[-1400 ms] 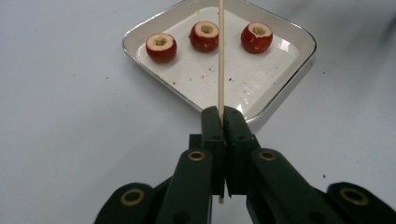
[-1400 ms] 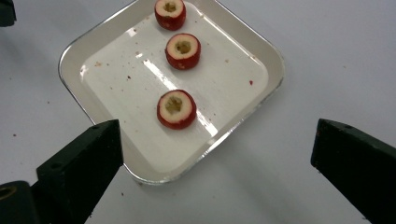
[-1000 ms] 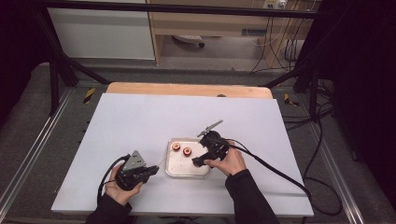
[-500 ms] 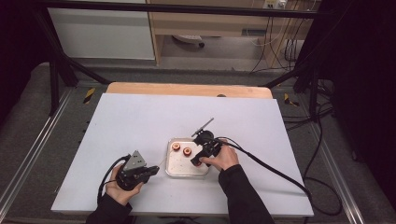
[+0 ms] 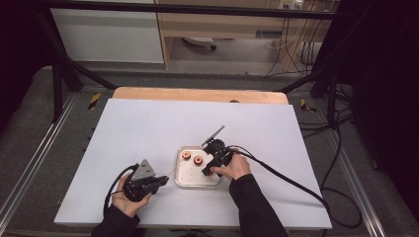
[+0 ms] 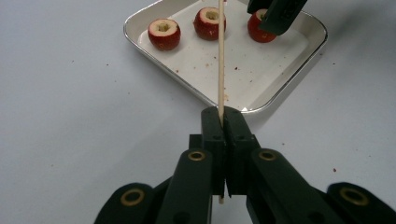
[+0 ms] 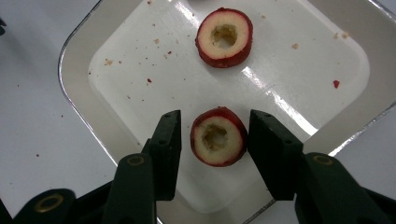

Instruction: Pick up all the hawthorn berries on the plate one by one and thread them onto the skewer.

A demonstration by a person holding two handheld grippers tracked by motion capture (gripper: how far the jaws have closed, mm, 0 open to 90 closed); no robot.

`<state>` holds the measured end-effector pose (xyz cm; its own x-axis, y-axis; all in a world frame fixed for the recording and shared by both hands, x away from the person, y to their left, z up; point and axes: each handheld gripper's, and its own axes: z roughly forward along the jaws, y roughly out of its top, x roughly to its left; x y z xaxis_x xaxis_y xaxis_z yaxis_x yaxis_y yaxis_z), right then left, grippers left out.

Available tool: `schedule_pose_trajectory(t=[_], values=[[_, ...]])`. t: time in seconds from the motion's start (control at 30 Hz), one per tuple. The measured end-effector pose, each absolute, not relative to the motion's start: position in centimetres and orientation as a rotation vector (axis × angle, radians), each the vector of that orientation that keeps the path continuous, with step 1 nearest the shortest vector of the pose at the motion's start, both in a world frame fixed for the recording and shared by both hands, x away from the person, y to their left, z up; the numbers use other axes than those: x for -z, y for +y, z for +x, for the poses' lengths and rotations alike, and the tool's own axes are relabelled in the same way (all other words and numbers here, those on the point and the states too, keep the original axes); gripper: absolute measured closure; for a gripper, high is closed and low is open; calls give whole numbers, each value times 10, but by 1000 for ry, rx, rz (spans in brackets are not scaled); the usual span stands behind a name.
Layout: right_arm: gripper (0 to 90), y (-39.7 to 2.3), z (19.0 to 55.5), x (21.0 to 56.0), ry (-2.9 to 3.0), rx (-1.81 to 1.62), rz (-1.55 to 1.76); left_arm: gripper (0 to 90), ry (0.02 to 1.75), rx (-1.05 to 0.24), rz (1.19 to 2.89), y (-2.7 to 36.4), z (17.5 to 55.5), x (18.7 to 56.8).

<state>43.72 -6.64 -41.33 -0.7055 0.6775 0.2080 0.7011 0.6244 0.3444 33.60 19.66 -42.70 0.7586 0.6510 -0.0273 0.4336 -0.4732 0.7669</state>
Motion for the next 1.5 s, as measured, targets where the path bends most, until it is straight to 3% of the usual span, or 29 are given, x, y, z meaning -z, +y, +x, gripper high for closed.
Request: schedule_pose_trajectory(t=[0.5,0.7,1.0,1.5], values=[[602,-66,440,416,-2725,592,-1241,885,802,-354,2146,196,335,426],[603,-72,436,402,-2712,708,-1248,885,806,-366,2139,196,334,426],[605,-93,419,373,-2578,1125,-1312,885,817,-369,2115,195,331,425],[606,-115,400,384,-2191,1728,-1411,885,846,-381,2076,192,329,423]])
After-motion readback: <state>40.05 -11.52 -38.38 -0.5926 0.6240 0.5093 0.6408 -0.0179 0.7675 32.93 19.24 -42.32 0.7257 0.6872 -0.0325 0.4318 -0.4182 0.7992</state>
